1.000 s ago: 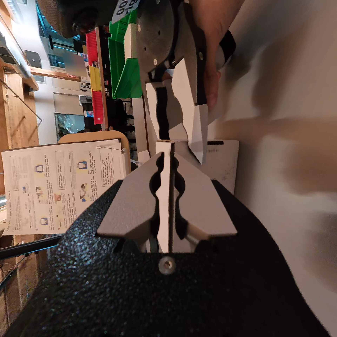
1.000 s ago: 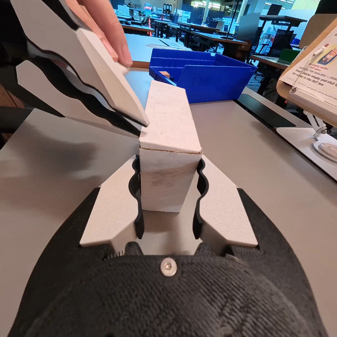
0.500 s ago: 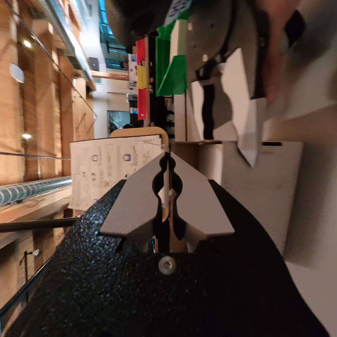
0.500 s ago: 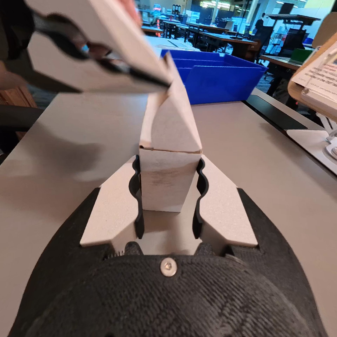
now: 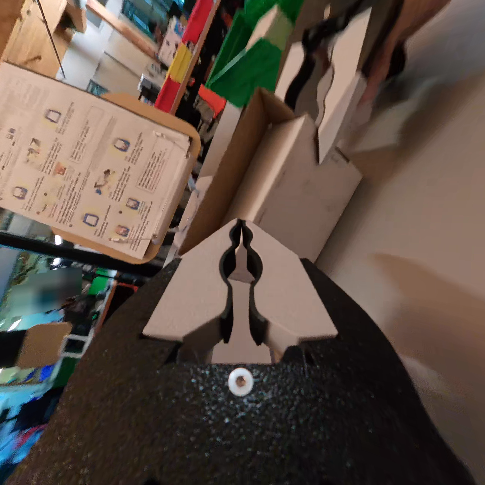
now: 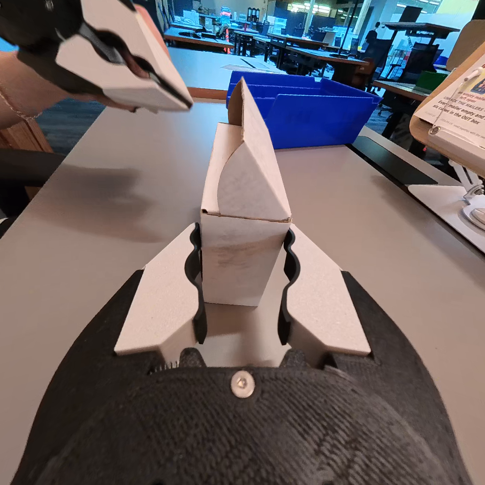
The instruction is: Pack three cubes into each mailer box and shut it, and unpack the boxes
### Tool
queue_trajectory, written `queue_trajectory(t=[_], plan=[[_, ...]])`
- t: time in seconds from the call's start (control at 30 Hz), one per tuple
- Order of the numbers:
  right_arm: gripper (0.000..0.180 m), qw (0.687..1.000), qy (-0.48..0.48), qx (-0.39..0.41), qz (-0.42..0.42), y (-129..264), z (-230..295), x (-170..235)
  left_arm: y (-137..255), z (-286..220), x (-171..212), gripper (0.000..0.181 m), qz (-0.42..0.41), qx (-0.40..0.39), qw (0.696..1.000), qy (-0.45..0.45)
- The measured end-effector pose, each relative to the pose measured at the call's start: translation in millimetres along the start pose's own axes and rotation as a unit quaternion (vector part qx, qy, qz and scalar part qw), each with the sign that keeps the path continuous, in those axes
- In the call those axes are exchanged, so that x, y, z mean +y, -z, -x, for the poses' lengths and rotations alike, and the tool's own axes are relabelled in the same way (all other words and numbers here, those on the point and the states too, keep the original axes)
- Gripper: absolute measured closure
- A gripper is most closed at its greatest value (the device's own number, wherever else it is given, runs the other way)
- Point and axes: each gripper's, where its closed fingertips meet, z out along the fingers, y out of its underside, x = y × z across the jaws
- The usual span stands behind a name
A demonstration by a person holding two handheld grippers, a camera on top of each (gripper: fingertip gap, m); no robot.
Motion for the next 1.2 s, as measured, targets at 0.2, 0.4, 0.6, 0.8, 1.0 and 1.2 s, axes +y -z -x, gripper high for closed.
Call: queue_trajectory(t=[0.2,0.4,0.6,0.8,1.0,1.2], plan=[[0.109,1.000,0.011,0.009,-0.013,4,1,-4,-32,0,6,0.181,0.058,-0.032,0.997,-0.032],[0.101,0.983,0.047,0.133,-0.118,43,-14,-81,-33,-2,8,0.181,0.081,-0.024,0.995,-0.056],[0.178,0.978,0.158,0.117,0.070,-1,-5,-80,-22,-10,5,0.181,0.066,-0.040,0.993,-0.086],[0.179,0.975,0.154,0.141,0.080,5,-14,-106,-8,-63,11,0.181,0.068,0.020,0.992,-0.109],[0.179,0.985,0.156,0.053,0.056,0,1,-111,0,-43,-19,0.181,0.010,-0.045,0.998,-0.053],[0.180,0.988,0.146,0.034,0.048,1,-15,-115,-37,-51,33,0.181,0.110,0.007,0.994,0.019]])
